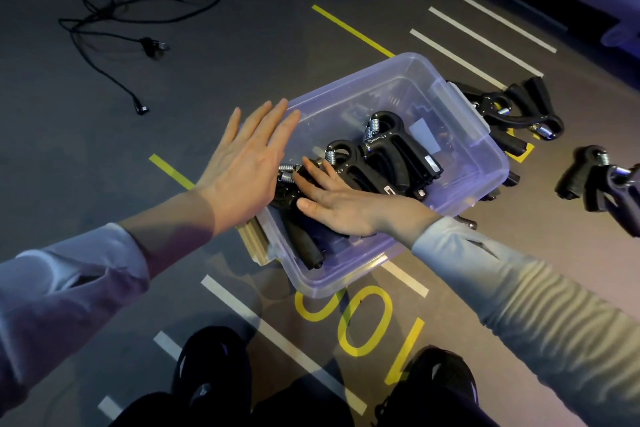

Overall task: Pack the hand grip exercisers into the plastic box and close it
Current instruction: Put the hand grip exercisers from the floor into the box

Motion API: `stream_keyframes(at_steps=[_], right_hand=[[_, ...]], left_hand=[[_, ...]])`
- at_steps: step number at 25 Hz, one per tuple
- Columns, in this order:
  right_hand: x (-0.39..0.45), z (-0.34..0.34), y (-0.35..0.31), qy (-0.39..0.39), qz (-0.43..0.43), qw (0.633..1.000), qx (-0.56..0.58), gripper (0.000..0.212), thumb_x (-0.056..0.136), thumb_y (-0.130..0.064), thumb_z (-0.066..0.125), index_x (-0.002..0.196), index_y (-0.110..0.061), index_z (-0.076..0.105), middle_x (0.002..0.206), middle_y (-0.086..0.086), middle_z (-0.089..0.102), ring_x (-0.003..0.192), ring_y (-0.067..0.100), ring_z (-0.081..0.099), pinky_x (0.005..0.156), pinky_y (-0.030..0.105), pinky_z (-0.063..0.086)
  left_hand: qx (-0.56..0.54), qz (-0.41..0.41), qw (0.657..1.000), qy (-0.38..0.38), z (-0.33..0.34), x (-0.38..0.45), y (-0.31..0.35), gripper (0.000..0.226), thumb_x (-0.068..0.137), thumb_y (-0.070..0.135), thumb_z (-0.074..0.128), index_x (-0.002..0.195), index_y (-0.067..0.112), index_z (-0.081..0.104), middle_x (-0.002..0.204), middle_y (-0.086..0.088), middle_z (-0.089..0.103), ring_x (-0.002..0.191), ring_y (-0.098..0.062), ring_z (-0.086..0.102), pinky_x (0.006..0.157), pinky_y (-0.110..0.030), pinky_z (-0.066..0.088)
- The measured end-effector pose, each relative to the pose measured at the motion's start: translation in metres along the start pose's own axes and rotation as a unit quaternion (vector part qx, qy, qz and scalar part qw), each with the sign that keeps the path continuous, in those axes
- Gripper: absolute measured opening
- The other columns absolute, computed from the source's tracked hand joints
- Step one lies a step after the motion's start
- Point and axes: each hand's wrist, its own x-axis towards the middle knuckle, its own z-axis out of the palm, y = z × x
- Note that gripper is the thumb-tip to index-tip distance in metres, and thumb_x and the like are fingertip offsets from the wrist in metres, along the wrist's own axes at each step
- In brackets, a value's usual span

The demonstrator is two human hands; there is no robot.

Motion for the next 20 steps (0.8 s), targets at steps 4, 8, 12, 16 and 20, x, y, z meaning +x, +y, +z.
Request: stream_keyframes(at_steps=[4, 8, 12, 16, 20], right_hand=[[0.002, 0.005, 0.006, 0.009, -0.010, 0.998, -0.060, 0.071, 0.092, -0.062, 0.023, 0.149, -0.033, -0.008, 0.154, -0.011, -0.026, 0.143, 0.022, -0.021, 0.119, 0.043, -0.004], [-0.007, 0.002, 0.006, 0.149, -0.025, 0.984, -0.099, 0.073, 0.091, -0.064, 0.023, 0.149, -0.031, -0.006, 0.155, -0.005, -0.026, 0.146, 0.023, -0.010, 0.119, 0.044, 0.006], [-0.038, -0.009, 0.018, 0.319, 0.015, 0.941, -0.109, 0.077, 0.089, -0.064, 0.026, 0.151, -0.024, 0.002, 0.158, 0.000, -0.014, 0.147, 0.023, -0.004, 0.117, 0.043, 0.011], [-0.084, -0.007, 0.050, 0.508, 0.047, 0.856, -0.086, 0.062, 0.090, -0.045, 0.035, 0.141, -0.009, 0.039, 0.150, 0.011, 0.033, 0.140, 0.026, 0.029, 0.111, 0.036, 0.028], [-0.126, 0.008, 0.112, 0.599, 0.120, 0.789, -0.063, 0.052, 0.092, -0.034, 0.045, 0.135, -0.004, 0.046, 0.140, 0.013, 0.044, 0.128, 0.028, 0.041, 0.105, 0.035, 0.034]], left_hand=[[0.028, 0.004, 1.000, -0.012, -0.002, 0.002, 0.002, 0.059, 0.090, 0.006, 0.048, 0.143, 0.004, 0.024, 0.151, -0.018, 0.022, 0.139, -0.035, 0.020, 0.111, -0.056, 0.013], [0.028, -0.019, 0.999, -0.021, -0.006, 0.006, 0.011, 0.057, 0.095, 0.025, 0.040, 0.144, 0.004, 0.020, 0.154, -0.016, 0.011, 0.142, -0.035, 0.007, 0.111, -0.055, 0.005], [-0.013, 0.003, 1.000, -0.005, -0.011, 0.024, 0.045, 0.071, 0.091, 0.052, 0.020, 0.145, 0.005, 0.020, 0.155, -0.014, 0.009, 0.142, -0.032, 0.006, 0.111, -0.053, 0.004], [-0.055, 0.046, 0.997, 0.011, -0.021, 0.045, 0.094, 0.084, 0.084, 0.062, 0.015, 0.145, 0.004, 0.018, 0.155, -0.013, 0.012, 0.142, -0.029, 0.007, 0.112, -0.050, 0.002], [-0.070, 0.116, 0.991, -0.014, -0.012, 0.063, 0.153, 0.086, 0.082, 0.063, 0.013, 0.146, 0.006, 0.015, 0.156, -0.012, 0.008, 0.143, -0.029, 0.006, 0.112, -0.048, -0.001]])
